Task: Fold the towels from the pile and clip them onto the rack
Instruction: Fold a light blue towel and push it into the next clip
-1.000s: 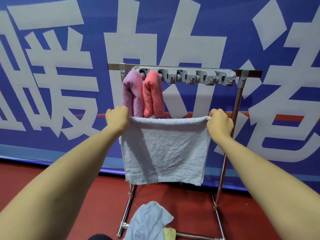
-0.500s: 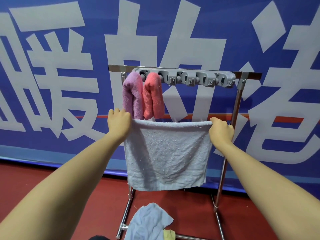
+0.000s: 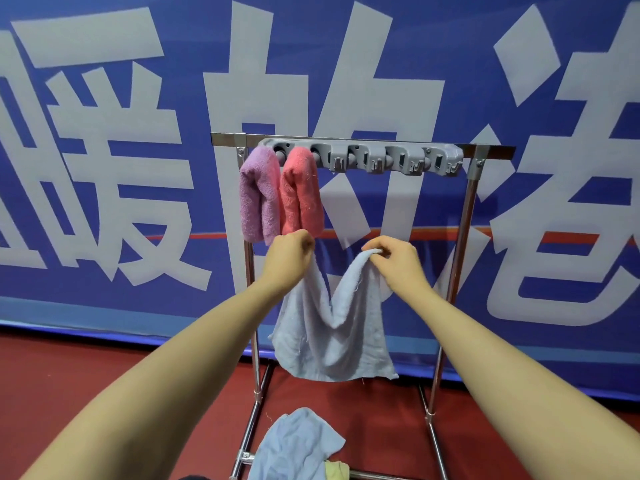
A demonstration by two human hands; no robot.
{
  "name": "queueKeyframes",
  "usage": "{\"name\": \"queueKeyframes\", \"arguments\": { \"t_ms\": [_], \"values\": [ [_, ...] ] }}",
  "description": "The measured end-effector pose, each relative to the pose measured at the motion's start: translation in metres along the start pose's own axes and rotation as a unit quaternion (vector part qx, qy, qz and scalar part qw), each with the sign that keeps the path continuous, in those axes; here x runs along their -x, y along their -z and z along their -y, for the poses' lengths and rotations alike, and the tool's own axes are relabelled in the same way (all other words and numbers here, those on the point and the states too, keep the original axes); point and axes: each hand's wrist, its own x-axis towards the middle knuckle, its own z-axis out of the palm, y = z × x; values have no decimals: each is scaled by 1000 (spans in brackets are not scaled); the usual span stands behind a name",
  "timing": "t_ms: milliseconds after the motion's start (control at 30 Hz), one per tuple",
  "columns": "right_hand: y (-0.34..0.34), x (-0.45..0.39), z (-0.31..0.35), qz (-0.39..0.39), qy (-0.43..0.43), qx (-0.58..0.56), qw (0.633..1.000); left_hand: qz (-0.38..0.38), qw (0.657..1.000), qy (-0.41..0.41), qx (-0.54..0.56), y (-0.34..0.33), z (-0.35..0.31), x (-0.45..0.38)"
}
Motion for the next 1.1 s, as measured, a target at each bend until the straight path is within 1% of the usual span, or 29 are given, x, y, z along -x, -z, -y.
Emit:
{"name": "queueKeyframes", "arguments": {
  "t_ms": [67,200,300,467,567,633,667,733,900,1000,1100],
  "values": [
    [-6,-1,6,14,7,-12,1000,4,999,-19,30,-6,-8,2],
    [-11,0,14,35,12,-48,998,34,994,-64,78,-10,-28,7],
    [-13,2,18,43,15,-42,998,72,991,-80,73,-11,-36,11],
    [-13,6,15,20,4,-22,1000,109,988,-103,40,-13,-35,16],
    [-10,6,16,38,22,-11,999,113,985,-127,39,-12,-34,16],
    [-9,6,16,67,4,-16,998,115,983,-141,36,-12,-33,16],
    [-9,6,16,69,-3,-9,998,116,983,-142,35,-13,-33,16],
    [-10,7,16,54,-10,15,998,111,983,-141,31,-12,-32,16],
    [-11,9,22,40,-9,-8,999,105,986,-126,24,-9,-32,19],
    [-9,6,24,41,10,-13,999,90,987,-126,31,-10,-26,23],
    [-5,2,27,9,41,22,999,95,986,-133,40,-13,-17,28]
  ]
}}
